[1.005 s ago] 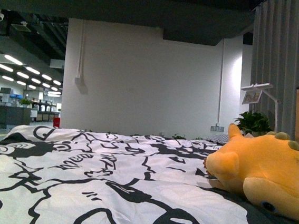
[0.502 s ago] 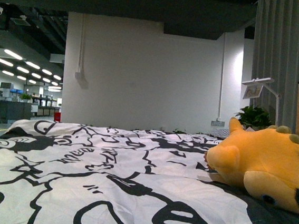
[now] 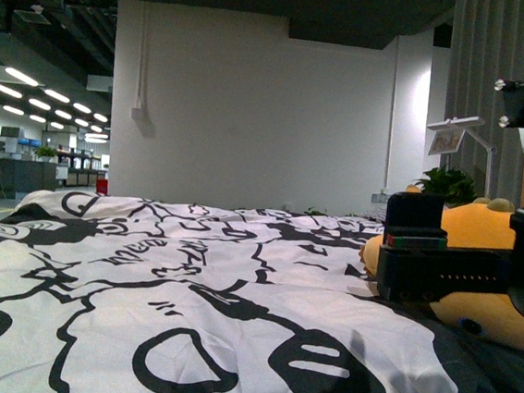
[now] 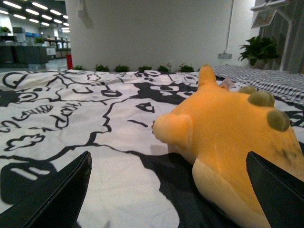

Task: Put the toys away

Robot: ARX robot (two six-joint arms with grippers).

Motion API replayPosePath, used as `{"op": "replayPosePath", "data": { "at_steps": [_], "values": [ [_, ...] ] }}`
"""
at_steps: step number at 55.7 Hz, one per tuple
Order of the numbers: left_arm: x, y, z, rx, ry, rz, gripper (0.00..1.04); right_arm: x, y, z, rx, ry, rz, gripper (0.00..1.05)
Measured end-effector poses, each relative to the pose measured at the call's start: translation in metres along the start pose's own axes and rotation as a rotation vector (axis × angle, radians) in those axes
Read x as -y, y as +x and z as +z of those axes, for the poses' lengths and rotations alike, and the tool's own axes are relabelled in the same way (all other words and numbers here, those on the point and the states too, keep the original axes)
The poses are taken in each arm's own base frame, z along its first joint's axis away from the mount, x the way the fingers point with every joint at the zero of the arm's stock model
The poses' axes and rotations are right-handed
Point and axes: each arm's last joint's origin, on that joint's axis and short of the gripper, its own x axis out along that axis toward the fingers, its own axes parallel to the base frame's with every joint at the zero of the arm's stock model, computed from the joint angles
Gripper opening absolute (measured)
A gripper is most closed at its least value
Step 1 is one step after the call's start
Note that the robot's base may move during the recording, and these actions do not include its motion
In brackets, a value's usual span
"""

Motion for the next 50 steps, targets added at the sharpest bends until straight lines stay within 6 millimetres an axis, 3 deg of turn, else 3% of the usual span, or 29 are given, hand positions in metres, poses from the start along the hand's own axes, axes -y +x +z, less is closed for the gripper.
{"op": "replayPosePath", "data": {
  "at_steps": [11,32,50],
  "values": [
    [0.000,0.000,0.000,0.000,0.000,0.000,0.98,-0.003,0.033,0.008,0.066,-0.115,-0.109,0.98],
    [0.000,0.000,0.000,0.000,0.000,0.000,0.98,0.011,0.078,0.005,-0.003,-0.214,-0.216,0.98],
    [0.000,0.000,0.000,0.000,0.000,0.000,0.98,0.031,0.092,-0.009,-0.114,-0.254,-0.265,0.98]
  ]
}}
